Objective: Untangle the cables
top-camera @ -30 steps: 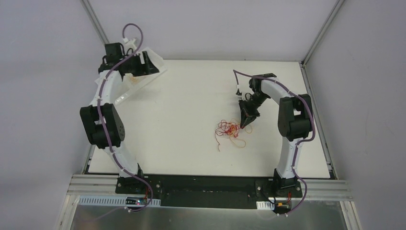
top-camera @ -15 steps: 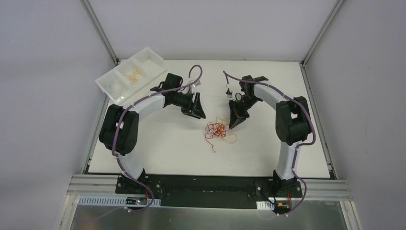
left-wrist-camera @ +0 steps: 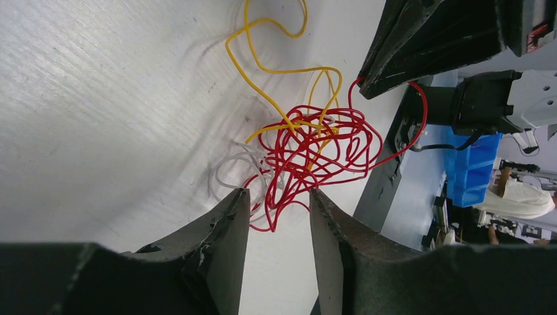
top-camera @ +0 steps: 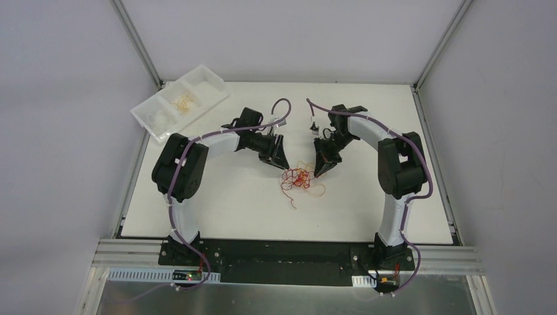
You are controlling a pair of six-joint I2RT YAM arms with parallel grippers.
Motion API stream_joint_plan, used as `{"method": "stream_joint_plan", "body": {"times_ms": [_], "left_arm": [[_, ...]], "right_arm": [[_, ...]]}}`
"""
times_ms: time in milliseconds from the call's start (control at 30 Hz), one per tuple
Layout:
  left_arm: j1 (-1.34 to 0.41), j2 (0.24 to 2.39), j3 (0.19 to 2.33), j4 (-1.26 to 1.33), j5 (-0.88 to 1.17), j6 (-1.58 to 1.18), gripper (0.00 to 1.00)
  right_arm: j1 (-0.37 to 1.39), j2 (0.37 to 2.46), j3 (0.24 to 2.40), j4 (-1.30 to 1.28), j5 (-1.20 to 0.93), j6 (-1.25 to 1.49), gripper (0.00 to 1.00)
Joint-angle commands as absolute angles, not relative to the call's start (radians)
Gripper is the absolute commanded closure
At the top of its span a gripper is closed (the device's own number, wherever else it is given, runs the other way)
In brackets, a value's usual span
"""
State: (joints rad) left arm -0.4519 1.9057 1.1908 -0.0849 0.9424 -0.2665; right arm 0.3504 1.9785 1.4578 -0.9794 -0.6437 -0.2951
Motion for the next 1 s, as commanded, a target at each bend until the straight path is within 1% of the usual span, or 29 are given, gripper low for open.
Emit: {"method": "stream_joint_plan", "body": {"times_ms": [0,133,200,267,300,333,433,567,733,967], "left_arm": [[-0.477,1.921,1.226,-0.050,0.975,-0.227,0.62],[-0.485,1.931,1.226,-0.031,0.974,-0.237,0.71],[-0.485,1.931,1.228,-0.020,0.970,-0.243,0.80],[-0.485,1.930,1.232,-0.012,0.971,-0.252,0.93],[-0.485,1.927,1.236,-0.012,0.972,-0.260,0.98],[-0.484,1.917,1.237,-0.012,0.969,-0.268,1.00],[-0.476,1.850,1.228,-0.014,0.958,-0.293,1.00],[-0.443,1.736,1.235,-0.031,1.008,-0.356,1.00],[-0.345,1.606,1.287,-0.031,1.038,-0.472,1.00],[-0.188,1.524,1.430,-0.035,1.055,-0.572,1.00]], "right_arm": [[0.355,1.940,1.449,-0.985,-0.645,-0.283,1.00],[0.354,1.941,1.446,-0.984,-0.644,-0.279,1.00],[0.355,1.944,1.445,-0.984,-0.644,-0.276,1.00],[0.355,1.949,1.446,-0.983,-0.640,-0.274,1.00],[0.356,1.950,1.446,-0.983,-0.632,-0.274,1.00],[0.356,1.953,1.445,-0.983,-0.618,-0.274,1.00],[0.357,1.961,1.441,-0.979,-0.507,-0.269,1.00],[0.355,1.992,1.441,-0.994,-0.333,-0.275,1.00],[0.357,2.020,1.440,-1.015,-0.235,-0.285,1.00],[0.355,2.022,1.407,-1.022,-0.103,-0.337,1.00]]}}
